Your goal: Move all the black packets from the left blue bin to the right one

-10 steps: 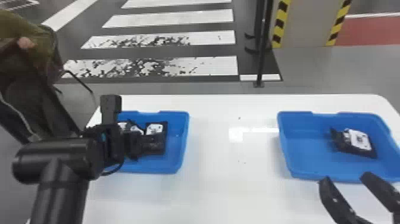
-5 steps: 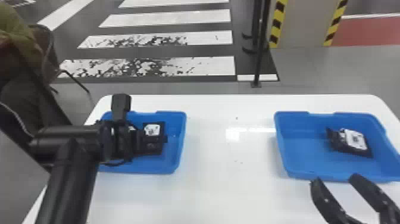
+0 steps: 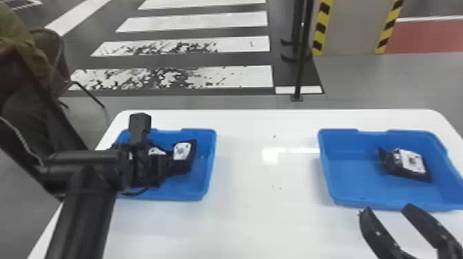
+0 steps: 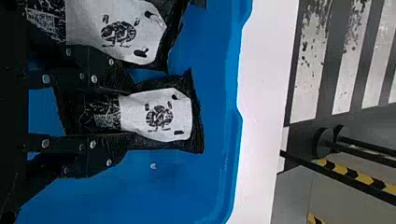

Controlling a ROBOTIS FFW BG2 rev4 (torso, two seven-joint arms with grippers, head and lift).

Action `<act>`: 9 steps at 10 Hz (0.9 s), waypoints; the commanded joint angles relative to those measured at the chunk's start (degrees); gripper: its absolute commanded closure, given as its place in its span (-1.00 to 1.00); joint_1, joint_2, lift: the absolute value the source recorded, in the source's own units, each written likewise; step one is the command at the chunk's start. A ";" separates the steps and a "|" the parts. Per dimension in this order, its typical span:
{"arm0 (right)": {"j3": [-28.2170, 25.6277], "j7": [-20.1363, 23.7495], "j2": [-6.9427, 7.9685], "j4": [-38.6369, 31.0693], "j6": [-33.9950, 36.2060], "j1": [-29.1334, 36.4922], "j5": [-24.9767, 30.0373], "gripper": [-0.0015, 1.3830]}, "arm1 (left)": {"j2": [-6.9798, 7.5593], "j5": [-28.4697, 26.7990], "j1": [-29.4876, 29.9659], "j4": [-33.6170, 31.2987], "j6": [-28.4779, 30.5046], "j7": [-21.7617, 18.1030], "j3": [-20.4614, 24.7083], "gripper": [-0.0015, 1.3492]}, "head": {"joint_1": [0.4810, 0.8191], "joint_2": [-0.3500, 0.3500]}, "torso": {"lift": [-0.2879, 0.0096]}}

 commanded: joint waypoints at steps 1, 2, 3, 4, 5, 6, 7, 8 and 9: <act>0.00 0.02 -0.04 0.14 0.25 0.01 -0.36 -0.66 | -0.04 -0.75 1.02 -0.11 -2.35 -0.61 0.32 0.79 | 0.27 0.37 | -0.01; 0.00 0.02 -0.13 0.00 0.25 -0.13 -0.58 -0.66 | -0.04 0.39 2.85 -1.80 -4.74 -1.75 0.89 0.79 | 0.27 0.37 | -0.01; 0.00 0.11 -0.13 -0.14 0.25 -0.41 -0.81 -0.66 | -0.04 1.88 6.36 -8.55 -4.74 -1.93 1.12 0.79 | 0.27 0.37 | -0.01; 0.00 0.29 -0.13 -0.28 0.53 -0.70 -1.27 -0.66 | -0.21 3.71 9.88 -15.30 -4.88 -2.10 1.24 0.79 | 0.27 0.35 | -0.01; 0.00 0.90 -0.13 -0.43 1.09 -1.40 -1.73 -0.66 | -0.39 4.96 13.54 -21.91 -5.45 -2.19 1.24 0.79 | 0.27 0.32 | -0.01; 0.11 1.52 -0.13 -0.85 2.07 -2.10 -2.30 -0.66 | -0.39 5.88 16.63 -27.95 -5.87 -2.37 0.89 0.79 | 0.27 0.28 | -0.01; 0.34 2.57 -0.13 -0.99 3.48 -3.37 -3.10 -0.66 | -0.30 8.05 19.58 -33.30 -6.57 -2.81 -0.02 0.79 | 0.27 0.26 | -0.01; 0.57 3.80 -0.13 -0.99 4.61 -5.06 -3.21 -0.66 | -0.21 10.10 23.10 -38.50 -6.85 -2.98 -1.39 0.79 | 0.27 0.22 | -0.01; 0.80 5.21 -0.13 -0.99 6.01 -6.88 -3.44 -0.66 | -0.21 12.62 25.77 -42.44 -7.41 -3.16 -3.11 0.79 | 0.27 0.15 | -0.01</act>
